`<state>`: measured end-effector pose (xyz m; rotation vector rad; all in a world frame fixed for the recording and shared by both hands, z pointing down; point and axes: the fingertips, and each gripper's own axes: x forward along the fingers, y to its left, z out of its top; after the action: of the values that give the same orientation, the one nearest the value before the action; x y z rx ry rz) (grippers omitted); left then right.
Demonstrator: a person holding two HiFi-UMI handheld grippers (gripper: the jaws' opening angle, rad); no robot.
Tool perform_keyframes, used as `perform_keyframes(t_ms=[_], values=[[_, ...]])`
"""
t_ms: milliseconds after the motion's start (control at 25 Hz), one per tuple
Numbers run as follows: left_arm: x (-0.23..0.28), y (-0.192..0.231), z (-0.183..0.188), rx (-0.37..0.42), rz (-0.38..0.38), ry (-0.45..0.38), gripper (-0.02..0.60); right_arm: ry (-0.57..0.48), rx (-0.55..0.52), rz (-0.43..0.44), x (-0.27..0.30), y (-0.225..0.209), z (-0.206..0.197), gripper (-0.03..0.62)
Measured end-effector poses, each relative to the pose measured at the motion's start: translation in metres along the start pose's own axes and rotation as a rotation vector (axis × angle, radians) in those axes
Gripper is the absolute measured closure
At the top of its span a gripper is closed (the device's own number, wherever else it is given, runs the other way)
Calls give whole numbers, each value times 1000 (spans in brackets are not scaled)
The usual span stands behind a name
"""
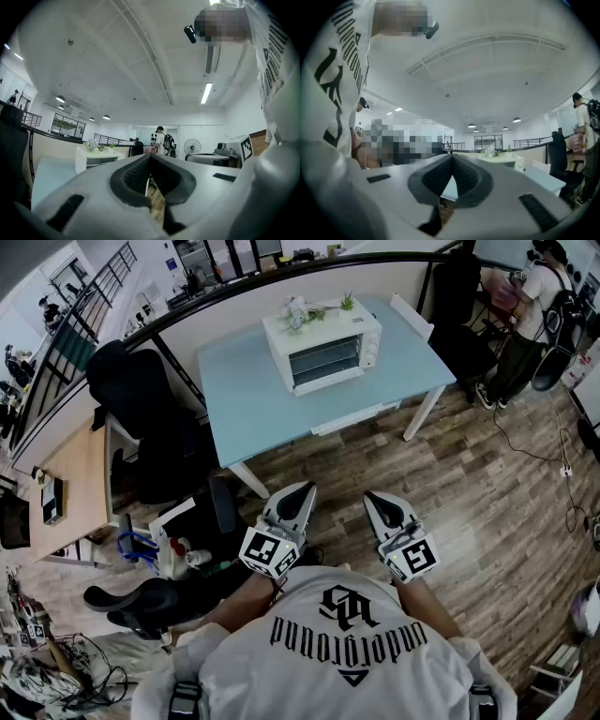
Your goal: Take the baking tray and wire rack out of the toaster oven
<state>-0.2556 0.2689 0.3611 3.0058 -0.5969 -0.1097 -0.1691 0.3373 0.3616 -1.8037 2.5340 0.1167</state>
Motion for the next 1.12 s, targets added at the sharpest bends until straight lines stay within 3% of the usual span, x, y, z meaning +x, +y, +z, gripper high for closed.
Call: perform_keyframes(t_ms=[600, 800, 880, 1120], values=[[8, -3, -7, 8, 6, 26, 580, -4, 8, 21, -1, 0, 0, 589], [10, -5, -10, 7, 15, 36, 503, 6, 22, -5, -3, -5, -5, 584], [11, -3, -11, 8, 17, 42, 480, 8, 40, -11, -1, -8, -6, 465], [25, 4, -18, -4, 11, 63, 409, 9, 62, -22, 3, -21, -9, 387]])
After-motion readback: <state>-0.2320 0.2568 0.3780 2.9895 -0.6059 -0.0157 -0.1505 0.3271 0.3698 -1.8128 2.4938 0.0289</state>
